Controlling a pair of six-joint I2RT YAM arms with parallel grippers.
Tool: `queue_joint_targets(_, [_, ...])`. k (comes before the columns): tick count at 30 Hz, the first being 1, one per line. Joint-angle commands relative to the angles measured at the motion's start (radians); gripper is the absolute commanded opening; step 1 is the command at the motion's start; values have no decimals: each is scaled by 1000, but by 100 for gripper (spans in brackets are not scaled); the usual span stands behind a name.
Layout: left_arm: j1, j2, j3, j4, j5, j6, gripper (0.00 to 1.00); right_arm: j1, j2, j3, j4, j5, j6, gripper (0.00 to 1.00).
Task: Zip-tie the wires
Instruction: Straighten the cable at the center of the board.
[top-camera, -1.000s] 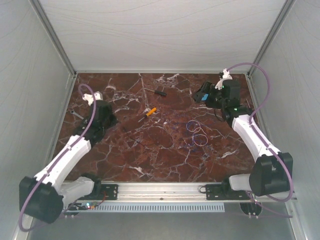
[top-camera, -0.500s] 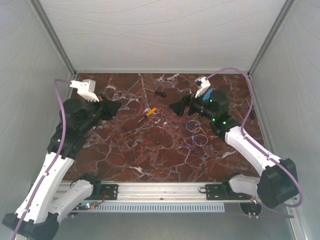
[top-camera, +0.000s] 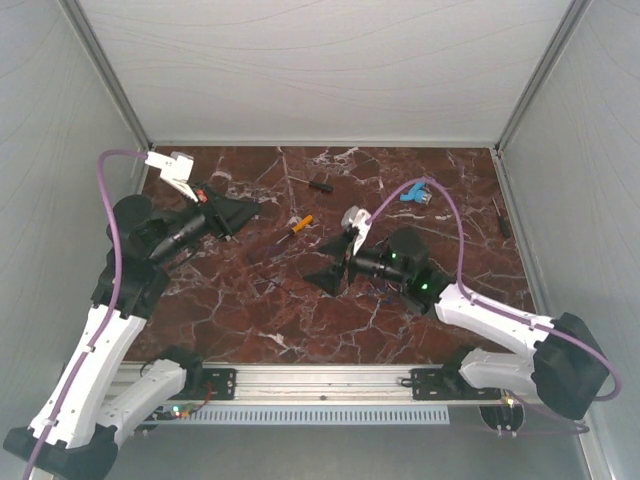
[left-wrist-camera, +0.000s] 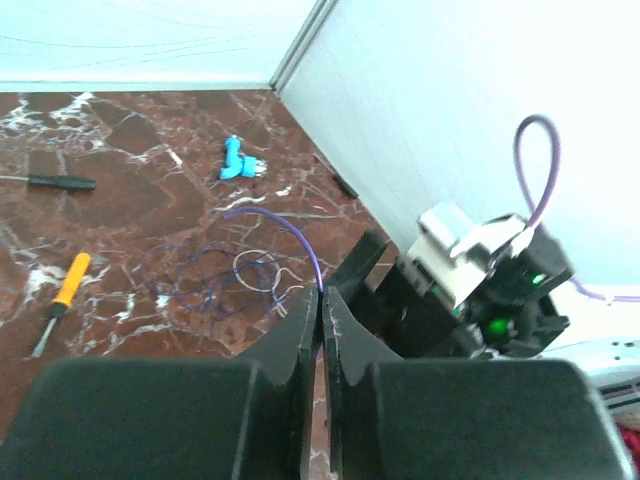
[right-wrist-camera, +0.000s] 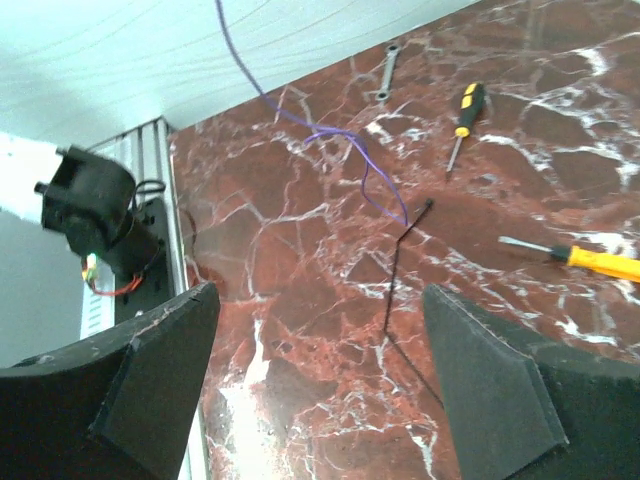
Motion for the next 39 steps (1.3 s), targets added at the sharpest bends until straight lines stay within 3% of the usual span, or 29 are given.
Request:
queue_joint_targets(1, [-7, -6, -2, 128, 50, -115, 0, 102, 12, -92, 260, 35, -103, 79])
queue_joint_targets(10, [-35, -16, -34, 189, 22, -216, 0, 286, 208, -156, 634, 190, -224, 67])
queue_joint_targets(17, [-55, -27, -42, 212, -43, -263, 0, 310, 390, -65, 768, 286, -263, 64])
queue_joint_targets(24, [-63, -24, -41, 243, -81, -315, 0, 310, 493, -3, 847, 400, -283, 62])
queue_joint_targets(39, [-73, -15, -30, 276, -68, -337, 0, 309, 580, 83, 877, 492, -282, 57])
